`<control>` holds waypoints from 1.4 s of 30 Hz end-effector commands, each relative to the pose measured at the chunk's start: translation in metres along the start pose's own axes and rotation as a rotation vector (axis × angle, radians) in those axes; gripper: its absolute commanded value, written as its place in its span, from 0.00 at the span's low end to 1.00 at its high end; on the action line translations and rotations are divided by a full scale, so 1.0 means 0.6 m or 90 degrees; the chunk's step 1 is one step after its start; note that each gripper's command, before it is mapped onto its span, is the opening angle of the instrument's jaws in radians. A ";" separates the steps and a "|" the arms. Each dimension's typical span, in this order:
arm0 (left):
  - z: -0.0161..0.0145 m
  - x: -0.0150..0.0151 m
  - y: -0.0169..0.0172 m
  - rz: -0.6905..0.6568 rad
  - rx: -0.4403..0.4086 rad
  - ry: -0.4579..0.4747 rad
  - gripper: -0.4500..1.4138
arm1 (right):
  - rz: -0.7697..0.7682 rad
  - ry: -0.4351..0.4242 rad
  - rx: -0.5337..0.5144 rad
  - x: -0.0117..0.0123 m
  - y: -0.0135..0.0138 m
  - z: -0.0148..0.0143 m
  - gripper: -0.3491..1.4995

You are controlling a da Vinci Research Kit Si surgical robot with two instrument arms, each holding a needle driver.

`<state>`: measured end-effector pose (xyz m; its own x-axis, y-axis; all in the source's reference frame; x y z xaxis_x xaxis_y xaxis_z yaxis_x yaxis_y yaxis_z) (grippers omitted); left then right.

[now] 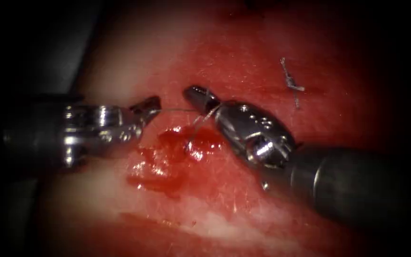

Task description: Wound Closure

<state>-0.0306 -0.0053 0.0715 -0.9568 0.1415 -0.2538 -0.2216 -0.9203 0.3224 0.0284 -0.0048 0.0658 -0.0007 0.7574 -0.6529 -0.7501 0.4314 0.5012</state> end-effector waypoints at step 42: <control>0.0253 0.0024 -0.0322 -0.015 0.012 -0.070 0.00 | -0.185 0.058 0.029 -0.0120 -0.0202 -0.0146 0.00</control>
<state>-0.0299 0.0178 0.0784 -0.9661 0.2045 -0.1577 -0.2470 -0.9098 0.3334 0.0310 -0.0191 0.0587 0.1503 0.5514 -0.8206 -0.6994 0.6459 0.3059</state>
